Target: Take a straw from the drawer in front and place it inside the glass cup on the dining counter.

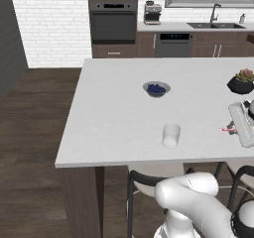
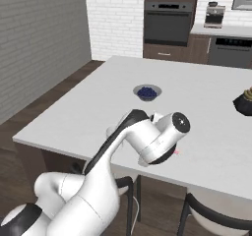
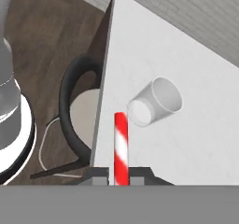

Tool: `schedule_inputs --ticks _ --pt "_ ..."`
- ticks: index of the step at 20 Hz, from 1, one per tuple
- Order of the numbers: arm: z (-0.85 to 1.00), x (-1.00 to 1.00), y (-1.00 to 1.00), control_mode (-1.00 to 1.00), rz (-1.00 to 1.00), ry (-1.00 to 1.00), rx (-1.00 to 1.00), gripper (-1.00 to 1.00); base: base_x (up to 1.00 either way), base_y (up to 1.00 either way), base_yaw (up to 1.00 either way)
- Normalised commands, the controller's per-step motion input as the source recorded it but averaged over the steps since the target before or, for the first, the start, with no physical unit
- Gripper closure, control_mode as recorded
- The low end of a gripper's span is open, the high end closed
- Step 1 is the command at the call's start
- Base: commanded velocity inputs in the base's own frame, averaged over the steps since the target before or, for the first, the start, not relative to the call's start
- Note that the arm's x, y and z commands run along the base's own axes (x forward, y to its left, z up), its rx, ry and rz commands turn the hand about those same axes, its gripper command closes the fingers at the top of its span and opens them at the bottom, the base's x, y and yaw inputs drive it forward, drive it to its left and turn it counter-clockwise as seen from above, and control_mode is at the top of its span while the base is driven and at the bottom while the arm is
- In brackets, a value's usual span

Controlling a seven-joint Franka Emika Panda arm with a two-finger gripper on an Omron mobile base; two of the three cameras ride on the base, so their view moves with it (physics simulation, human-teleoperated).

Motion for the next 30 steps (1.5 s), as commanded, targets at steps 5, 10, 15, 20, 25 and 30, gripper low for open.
schedule_inputs --ticks 5,10,15,20,25,30 --pt "0.00 0.43 0.29 -1.00 0.23 0.00 0.17 1.00 0.00 0.00 0.00" --pt "0.00 0.18 0.18 -1.00 0.25 0.00 0.18 1.00 0.00 0.00 0.00" --pt "0.00 0.02 0.22 -1.00 0.24 -0.01 0.16 1.00 0.00 0.00 0.00" --pt "0.02 0.00 0.17 -1.00 0.17 -0.02 0.14 1.00 0.00 0.00 0.00" --pt "0.23 0.00 0.14 -1.00 0.07 0.00 0.10 1.00 0.00 0.00 0.00" --pt "0.44 -0.04 0.19 -1.00 0.00 0.01 0.03 1.00 0.00 0.00 0.00"
